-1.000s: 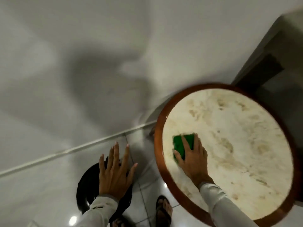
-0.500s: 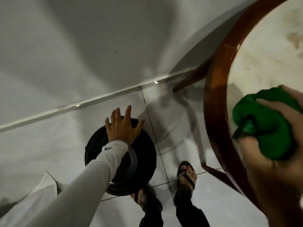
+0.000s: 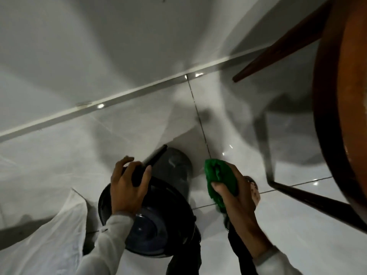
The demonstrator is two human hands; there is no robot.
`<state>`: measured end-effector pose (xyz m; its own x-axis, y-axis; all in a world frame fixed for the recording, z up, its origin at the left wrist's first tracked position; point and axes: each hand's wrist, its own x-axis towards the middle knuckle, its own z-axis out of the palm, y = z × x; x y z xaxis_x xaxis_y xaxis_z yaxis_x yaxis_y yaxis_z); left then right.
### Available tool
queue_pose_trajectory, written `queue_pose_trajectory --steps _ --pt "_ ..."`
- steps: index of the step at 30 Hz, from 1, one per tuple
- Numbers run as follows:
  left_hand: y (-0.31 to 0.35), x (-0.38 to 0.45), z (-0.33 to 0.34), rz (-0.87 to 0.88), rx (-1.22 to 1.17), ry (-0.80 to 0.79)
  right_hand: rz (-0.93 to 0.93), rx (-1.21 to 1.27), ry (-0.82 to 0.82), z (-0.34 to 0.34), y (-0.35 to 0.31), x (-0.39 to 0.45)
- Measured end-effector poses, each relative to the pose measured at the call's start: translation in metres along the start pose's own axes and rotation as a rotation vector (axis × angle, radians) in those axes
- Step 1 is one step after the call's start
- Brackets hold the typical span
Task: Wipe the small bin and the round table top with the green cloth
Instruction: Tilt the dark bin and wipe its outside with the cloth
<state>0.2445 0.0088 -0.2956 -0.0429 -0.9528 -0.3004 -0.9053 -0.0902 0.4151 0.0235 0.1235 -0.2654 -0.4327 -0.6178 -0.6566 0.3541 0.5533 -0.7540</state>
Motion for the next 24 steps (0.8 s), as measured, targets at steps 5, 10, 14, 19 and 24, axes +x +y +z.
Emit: queue_pose_trajectory --steps 5,10,14,19,24 --pt "-0.052 -0.041 -0.015 -0.039 -0.019 0.094 0.045 -0.082 -0.179 0.041 0.034 0.011" --pt "-0.069 -0.064 -0.024 0.044 -0.056 0.112 -0.003 -0.159 -0.223 0.062 0.049 -0.001" --pt "-0.058 -0.06 -0.022 0.099 -0.086 0.134 -0.048 -0.202 -0.209 0.055 0.045 0.002" --pt "-0.031 -0.053 -0.005 0.127 -0.183 0.062 -0.085 -0.31 -0.237 0.041 0.035 0.017" --pt "0.002 -0.029 0.008 0.2 -0.174 0.085 -0.261 -0.444 -0.278 0.028 0.021 0.036"
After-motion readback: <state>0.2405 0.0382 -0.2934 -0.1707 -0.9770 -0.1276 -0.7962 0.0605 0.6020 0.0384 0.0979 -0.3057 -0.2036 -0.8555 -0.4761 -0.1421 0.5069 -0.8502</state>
